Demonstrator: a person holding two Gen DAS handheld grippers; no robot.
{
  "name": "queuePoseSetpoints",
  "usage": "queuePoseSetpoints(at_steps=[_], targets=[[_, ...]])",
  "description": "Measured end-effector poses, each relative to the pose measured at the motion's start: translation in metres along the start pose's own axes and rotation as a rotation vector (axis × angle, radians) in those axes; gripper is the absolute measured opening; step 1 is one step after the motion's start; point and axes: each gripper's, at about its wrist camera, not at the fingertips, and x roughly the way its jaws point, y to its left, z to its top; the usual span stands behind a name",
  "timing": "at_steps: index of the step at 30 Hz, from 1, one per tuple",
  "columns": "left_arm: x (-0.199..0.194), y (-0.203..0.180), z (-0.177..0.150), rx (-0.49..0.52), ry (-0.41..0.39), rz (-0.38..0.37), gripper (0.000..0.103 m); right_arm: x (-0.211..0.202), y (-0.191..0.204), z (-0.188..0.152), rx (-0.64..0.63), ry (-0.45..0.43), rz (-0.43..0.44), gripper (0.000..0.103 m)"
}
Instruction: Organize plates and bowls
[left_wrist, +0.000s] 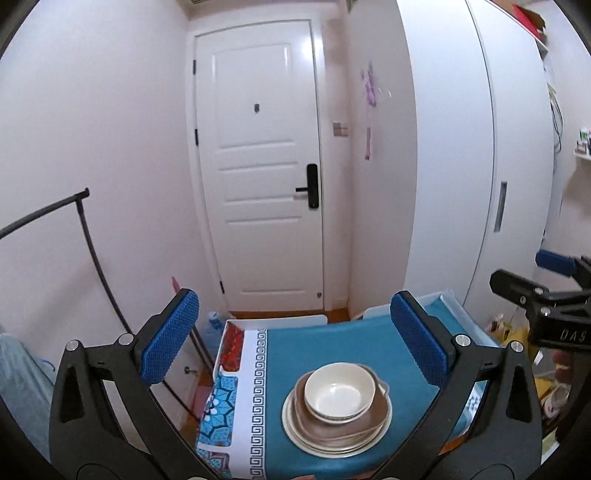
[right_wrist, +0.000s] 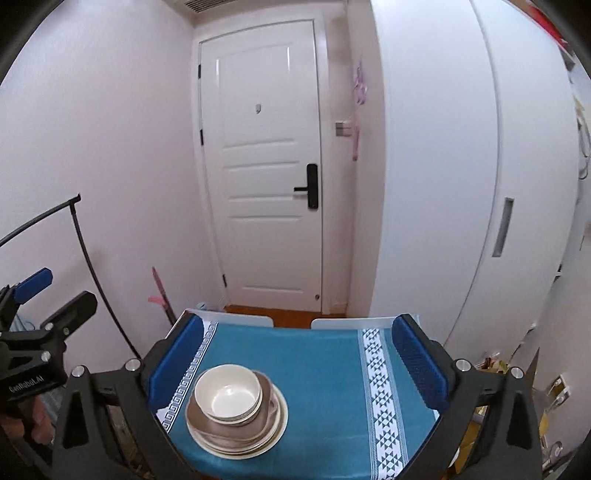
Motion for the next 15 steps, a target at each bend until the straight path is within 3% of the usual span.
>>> queuePoseSetpoints(at_steps=[15], targets=[[-0.004,-0.011,0.004,0.004,-0.029,0.007,0.103,-0.004,-0.007,0.003,0.02,-0.041,-0.061,0.102]])
